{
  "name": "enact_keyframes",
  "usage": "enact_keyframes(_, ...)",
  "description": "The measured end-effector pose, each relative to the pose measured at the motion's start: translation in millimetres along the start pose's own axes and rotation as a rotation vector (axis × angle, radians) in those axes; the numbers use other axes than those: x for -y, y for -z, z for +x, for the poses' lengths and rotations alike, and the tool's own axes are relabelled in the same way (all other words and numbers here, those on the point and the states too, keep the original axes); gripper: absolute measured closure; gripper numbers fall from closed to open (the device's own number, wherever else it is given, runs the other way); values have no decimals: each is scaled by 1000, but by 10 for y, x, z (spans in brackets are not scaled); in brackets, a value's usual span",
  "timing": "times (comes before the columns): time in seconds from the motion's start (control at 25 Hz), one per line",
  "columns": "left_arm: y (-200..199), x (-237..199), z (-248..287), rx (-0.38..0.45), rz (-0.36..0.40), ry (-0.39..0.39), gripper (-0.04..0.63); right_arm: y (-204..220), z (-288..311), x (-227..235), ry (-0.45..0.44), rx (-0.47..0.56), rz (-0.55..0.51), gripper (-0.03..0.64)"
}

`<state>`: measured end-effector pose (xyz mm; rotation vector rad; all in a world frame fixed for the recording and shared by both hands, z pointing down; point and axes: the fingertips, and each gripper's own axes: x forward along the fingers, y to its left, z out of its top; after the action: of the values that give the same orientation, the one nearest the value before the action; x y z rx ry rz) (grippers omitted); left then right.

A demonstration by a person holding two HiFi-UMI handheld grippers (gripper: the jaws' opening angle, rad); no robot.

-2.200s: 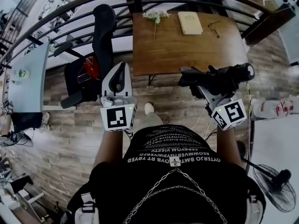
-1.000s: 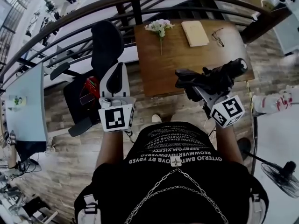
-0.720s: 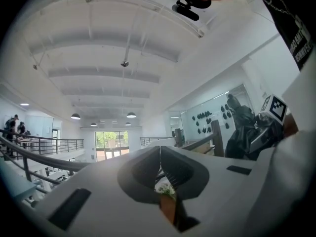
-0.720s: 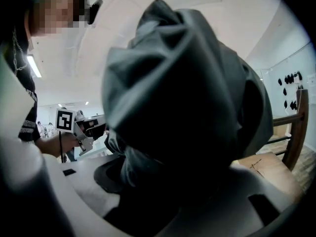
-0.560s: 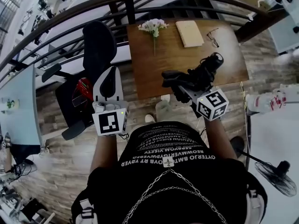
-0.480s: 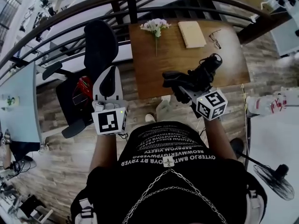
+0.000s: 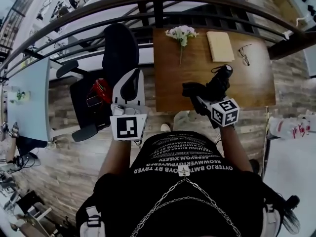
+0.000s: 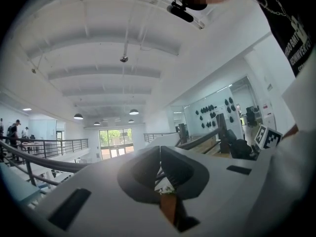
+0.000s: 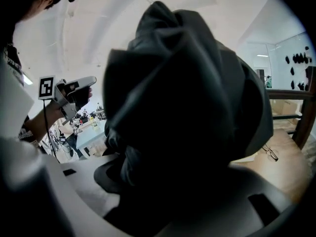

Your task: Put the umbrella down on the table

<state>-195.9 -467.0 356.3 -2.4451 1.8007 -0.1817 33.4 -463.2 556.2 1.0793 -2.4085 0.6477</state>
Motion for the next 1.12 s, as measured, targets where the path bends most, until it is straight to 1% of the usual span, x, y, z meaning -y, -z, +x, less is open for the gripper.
enact_keyframes(0.28, 34, 0, 232, -29, 6, -33, 565, 398, 420, 304, -45, -148, 32, 347)
enact_keyframes(0.44, 108, -56, 375, -57, -3, -60, 565, 716, 690, 479, -82, -237, 92, 347)
enact_keyframes(0.56, 202, -146, 456, -103, -6, -90, 565, 1029, 897, 629, -99, -322, 143, 347)
enact_keyframes(0.68, 205, -231, 506, -109, -1, -122, 565, 1269, 1030, 755, -95, -388, 184, 347)
enact_keyframes(0.8, 248, -293, 550, -109, -2, -144, 565, 1393, 1139, 856, -74, -427, 184, 344)
enact_keyframes(0.88, 285, -287, 566, -116, -2, -154, 565, 1520, 1188, 939, -45, -464, 184, 341)
enact_keyframes(1.0, 323, -197, 591, -133, 12, -147, 565, 1690, 1242, 1067, -6, -490, 195, 329)
enact_keyframes(1.12, 337, -103, 609, -147, 19, -128, 565, 1809, 1263, 1077, -14, -515, 227, 318)
